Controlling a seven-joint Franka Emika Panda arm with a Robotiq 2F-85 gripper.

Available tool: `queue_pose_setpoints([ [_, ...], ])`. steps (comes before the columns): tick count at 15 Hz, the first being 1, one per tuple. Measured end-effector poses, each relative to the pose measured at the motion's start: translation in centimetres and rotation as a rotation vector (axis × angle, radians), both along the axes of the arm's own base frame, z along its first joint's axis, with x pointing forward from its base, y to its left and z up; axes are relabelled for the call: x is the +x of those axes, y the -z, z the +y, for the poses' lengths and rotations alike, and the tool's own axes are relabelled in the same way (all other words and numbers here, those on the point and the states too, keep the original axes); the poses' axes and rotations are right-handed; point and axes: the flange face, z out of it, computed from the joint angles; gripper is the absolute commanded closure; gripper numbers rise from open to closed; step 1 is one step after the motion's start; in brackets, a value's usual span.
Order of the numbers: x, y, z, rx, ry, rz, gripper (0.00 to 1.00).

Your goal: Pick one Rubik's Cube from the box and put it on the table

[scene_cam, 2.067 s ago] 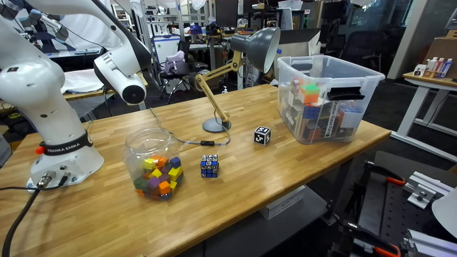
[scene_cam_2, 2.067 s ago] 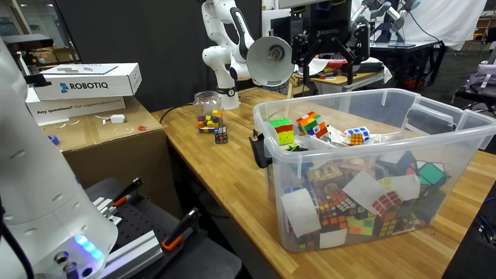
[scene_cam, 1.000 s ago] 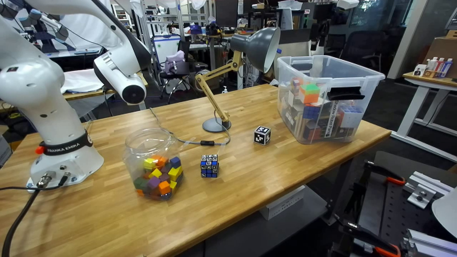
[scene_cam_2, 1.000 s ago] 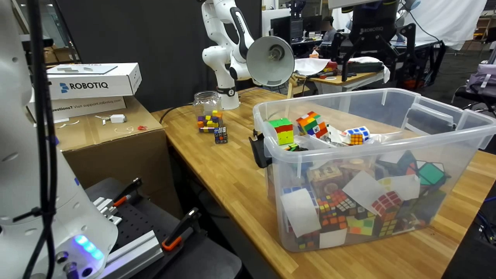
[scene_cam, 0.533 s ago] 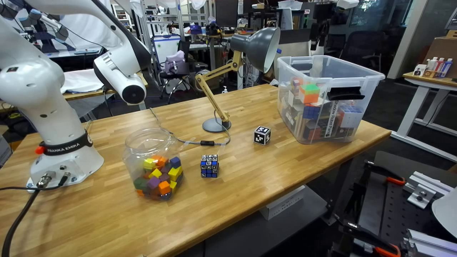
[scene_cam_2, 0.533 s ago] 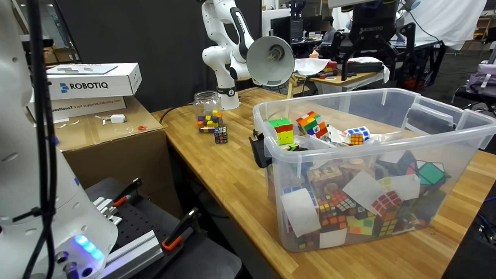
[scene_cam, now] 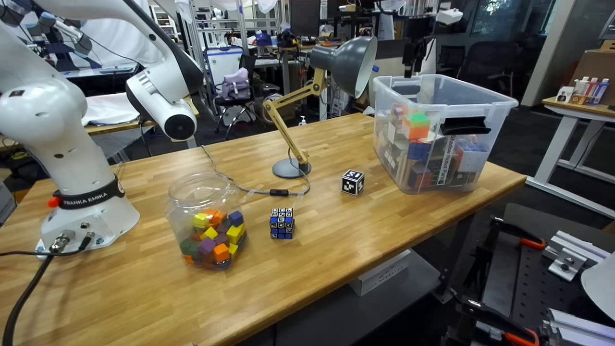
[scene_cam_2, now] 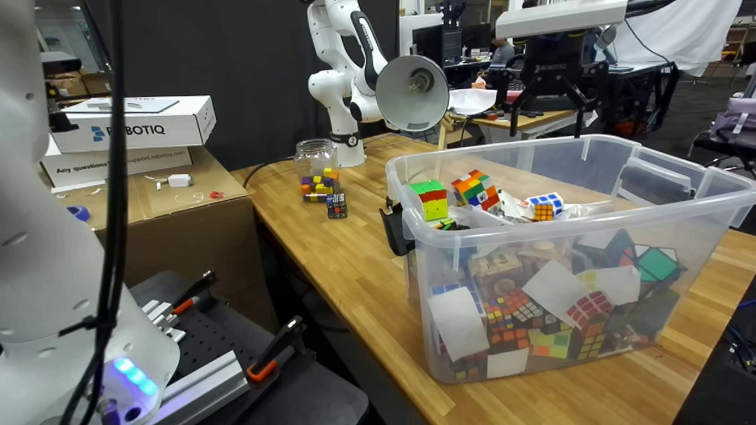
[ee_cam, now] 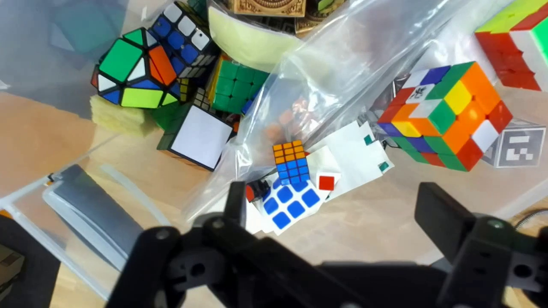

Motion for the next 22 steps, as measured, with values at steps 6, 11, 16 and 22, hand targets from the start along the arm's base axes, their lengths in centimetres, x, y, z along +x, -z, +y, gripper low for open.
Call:
queue_pose_setpoints([
  [6, 3.2, 6.1, -1.2, -0.045, -0.116, 0.122, 0.0],
  [11, 3.6, 6.0, -1.7, -0.055, -0.131, 0.137, 0.0],
  [16, 3.6, 6.1, -1.7, -0.052, -0.131, 0.141, 0.0],
  [22, 3.7, 6.4, -1.4, -0.047, -0.135, 0.144, 0.0],
])
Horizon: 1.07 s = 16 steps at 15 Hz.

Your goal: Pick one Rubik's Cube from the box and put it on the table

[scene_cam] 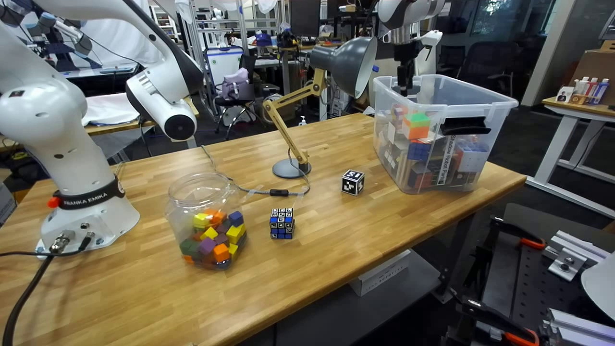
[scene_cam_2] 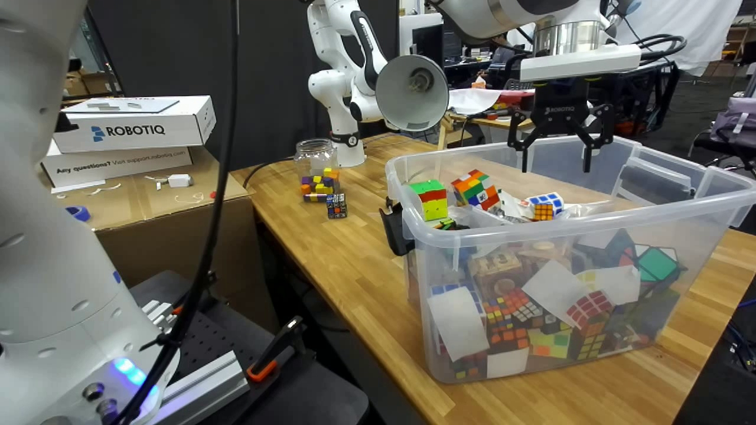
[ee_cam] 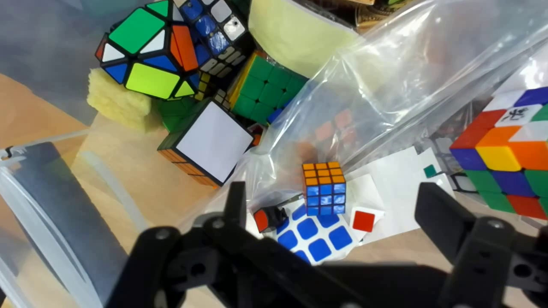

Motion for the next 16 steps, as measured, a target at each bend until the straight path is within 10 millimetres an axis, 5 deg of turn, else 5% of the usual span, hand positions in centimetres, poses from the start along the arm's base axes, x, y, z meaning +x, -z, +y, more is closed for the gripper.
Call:
queue_pose_setpoints([
  [16, 3.7, 6.1, 0.7, -0.01, -0.177, 0.121, 0.0],
])
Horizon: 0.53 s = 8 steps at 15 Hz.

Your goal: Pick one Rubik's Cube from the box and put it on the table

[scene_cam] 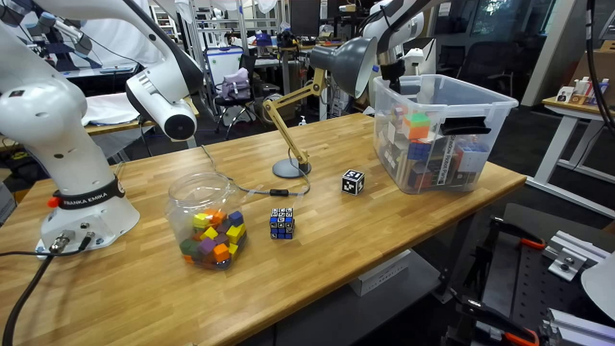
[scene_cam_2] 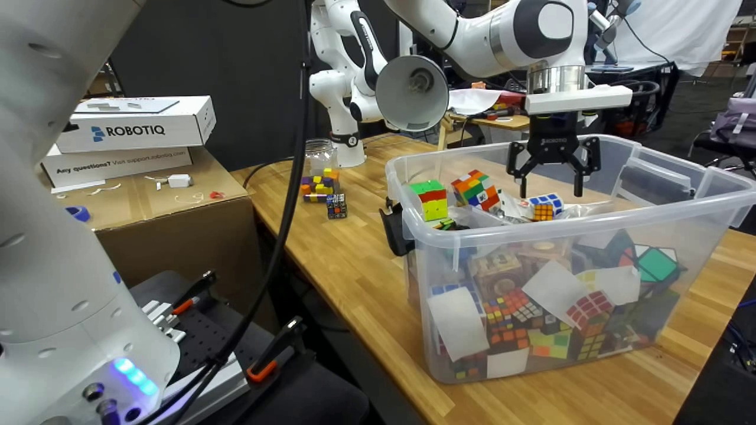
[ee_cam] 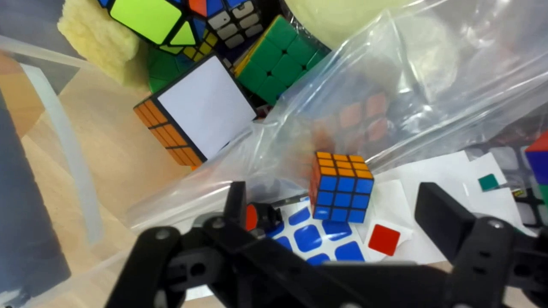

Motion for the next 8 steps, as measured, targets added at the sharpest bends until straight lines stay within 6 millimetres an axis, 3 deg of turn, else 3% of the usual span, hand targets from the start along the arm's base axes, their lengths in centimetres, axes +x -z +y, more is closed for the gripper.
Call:
queue_pose_setpoints([
  [8, 0.4, 1.6, -1.6, 0.007, 0.021, 0.043, 0.0],
])
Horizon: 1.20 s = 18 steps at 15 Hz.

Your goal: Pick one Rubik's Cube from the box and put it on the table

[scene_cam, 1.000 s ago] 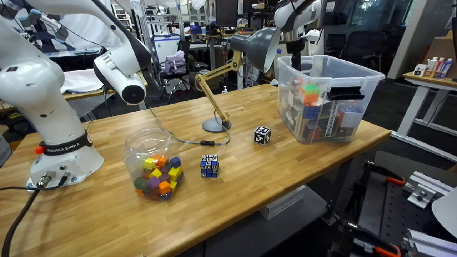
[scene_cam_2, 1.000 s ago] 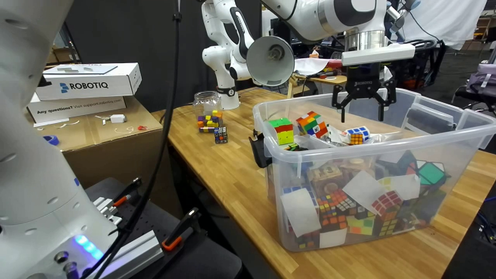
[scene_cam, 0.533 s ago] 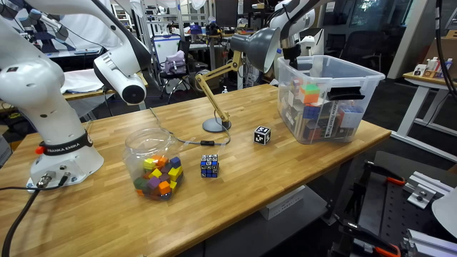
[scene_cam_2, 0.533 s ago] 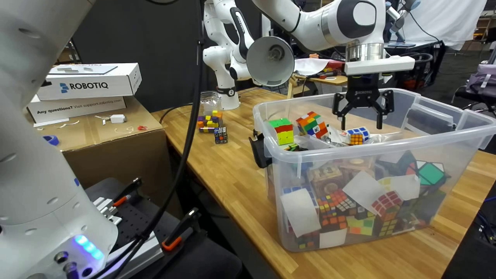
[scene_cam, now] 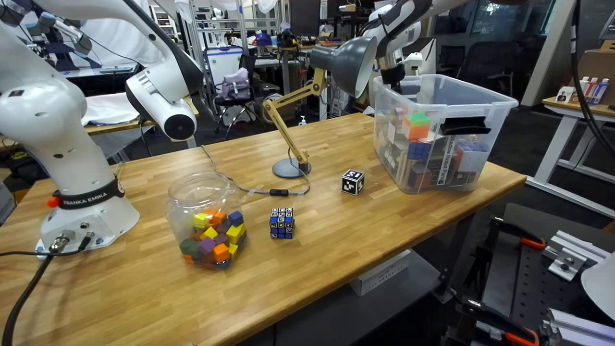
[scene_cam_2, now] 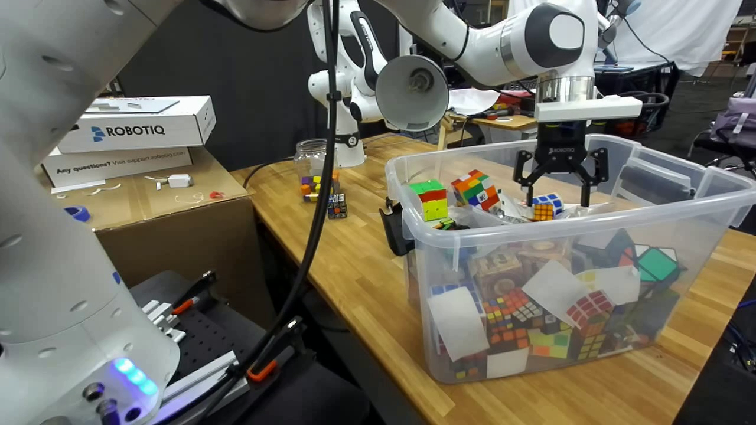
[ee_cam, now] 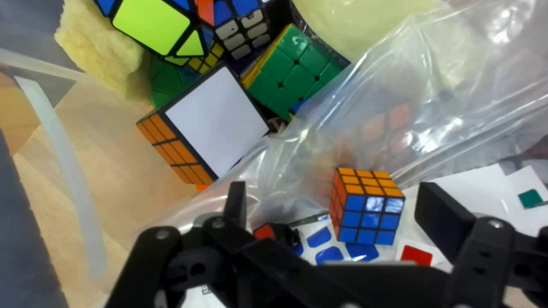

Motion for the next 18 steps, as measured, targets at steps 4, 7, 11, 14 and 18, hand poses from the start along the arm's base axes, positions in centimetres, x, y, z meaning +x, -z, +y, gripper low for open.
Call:
queue_pose_setpoints([
  [4, 0.5, 0.5, 0.1, 0.007, -0.007, 0.017, 0.0],
  [7, 0.7, 0.4, 0.1, 0.015, -0.022, 0.034, 0.0],
  [11, 0.8, 0.3, 0.1, 0.02, -0.037, 0.051, 0.0],
  [14, 0.9, 0.3, 0.0, 0.022, -0.05, 0.057, 0.0],
  [18, 1.4, -0.8, 0.0, 0.016, -0.088, 0.039, 0.0],
])
